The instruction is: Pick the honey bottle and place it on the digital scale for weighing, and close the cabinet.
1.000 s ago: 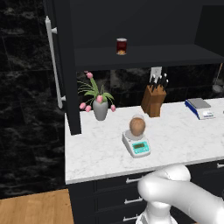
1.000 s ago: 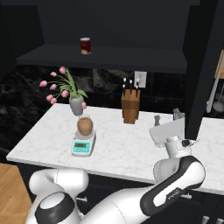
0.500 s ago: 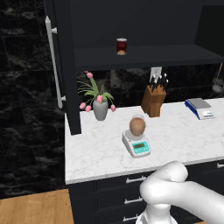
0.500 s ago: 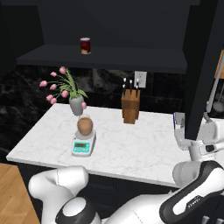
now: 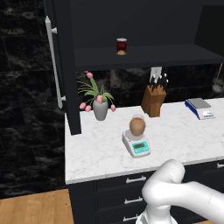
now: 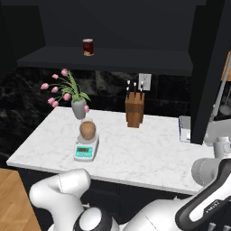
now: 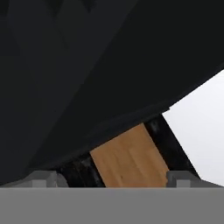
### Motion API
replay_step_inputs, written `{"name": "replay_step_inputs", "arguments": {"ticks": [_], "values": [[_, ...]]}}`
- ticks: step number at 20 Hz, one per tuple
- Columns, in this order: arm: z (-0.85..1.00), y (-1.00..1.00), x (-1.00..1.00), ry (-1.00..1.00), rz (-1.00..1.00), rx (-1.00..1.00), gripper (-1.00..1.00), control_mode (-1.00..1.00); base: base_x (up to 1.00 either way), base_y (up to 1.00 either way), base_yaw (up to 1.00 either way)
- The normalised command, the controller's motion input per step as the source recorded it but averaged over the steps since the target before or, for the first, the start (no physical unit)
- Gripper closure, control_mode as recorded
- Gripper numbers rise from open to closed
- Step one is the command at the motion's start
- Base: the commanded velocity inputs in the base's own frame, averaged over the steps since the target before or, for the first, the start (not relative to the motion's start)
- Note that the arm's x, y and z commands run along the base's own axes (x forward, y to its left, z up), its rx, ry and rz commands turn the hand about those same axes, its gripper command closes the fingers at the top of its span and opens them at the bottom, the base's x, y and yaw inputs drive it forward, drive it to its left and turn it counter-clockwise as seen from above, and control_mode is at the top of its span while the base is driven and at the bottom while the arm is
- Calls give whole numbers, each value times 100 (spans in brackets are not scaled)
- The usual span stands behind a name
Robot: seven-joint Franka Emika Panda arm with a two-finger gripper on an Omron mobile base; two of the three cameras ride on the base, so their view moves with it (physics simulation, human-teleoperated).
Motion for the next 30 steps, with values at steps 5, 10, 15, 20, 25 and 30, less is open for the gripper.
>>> {"name": "replay_step_inputs", "arguments": {"ticks": [5,10,15,20,25,30], "values": [[67,7,-18,-17,-8,-12,-100,-100,0,0,0],[51,78,-42,-21,11,-7,-100,-100,0,0,0],[27,100,-14,-13,23,-9,-100,-100,0,0,0],[42,100,2,-14,17,-14,-100,-100,0,0,0],[30,100,49,4,1,-17,-100,-100,0,0,0],[44,100,66,30,-10,-15,-100,-100,0,0,0]]}}
